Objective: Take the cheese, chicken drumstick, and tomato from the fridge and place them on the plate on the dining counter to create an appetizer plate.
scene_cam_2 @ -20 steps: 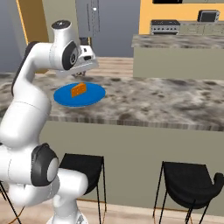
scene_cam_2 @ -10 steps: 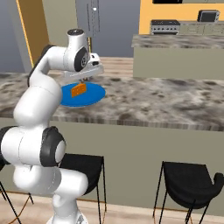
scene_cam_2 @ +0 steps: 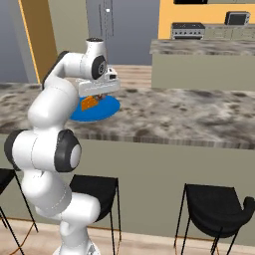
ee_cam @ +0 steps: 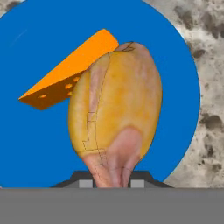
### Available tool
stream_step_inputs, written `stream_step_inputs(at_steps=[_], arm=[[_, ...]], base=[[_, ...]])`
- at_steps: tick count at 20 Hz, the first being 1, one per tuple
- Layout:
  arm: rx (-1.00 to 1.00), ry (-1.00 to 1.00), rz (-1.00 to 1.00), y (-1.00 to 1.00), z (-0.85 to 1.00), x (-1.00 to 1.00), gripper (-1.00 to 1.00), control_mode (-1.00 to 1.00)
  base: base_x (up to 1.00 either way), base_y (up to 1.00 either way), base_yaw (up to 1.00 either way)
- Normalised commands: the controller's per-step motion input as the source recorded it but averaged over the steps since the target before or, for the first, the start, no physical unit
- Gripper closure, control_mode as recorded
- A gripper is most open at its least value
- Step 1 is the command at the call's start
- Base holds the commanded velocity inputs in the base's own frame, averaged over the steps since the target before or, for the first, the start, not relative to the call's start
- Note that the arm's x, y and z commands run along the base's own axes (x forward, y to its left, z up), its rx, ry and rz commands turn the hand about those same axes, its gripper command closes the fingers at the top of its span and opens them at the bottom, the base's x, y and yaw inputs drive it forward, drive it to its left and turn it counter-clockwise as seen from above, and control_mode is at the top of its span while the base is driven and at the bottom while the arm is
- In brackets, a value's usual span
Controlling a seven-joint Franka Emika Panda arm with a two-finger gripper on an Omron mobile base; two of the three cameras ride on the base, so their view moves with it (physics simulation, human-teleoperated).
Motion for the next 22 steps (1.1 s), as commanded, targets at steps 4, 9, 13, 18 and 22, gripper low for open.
stream_step_inputs(at_steps=[4,9,13,18,22], arm=[[0.00,0.16,0.05,0.00,-0.40,0.38,1.00,-1.00],[0.00,0.13,0.05,0.00,-0.41,0.45,1.00,-1.00],[0.00,0.05,0.03,0.00,-0.31,0.66,1.00,-1.00],[0.00,0.07,0.01,0.01,-0.14,0.21,-1.00,-1.00],[-0.03,0.01,0.00,0.22,0.00,-0.65,-1.00,-1.00]], base=[[0.00,0.00,0.00],[0.00,0.00,0.00],[0.00,0.00,0.00],[0.00,0.00,0.00],[0.00,0.00,0.00]])
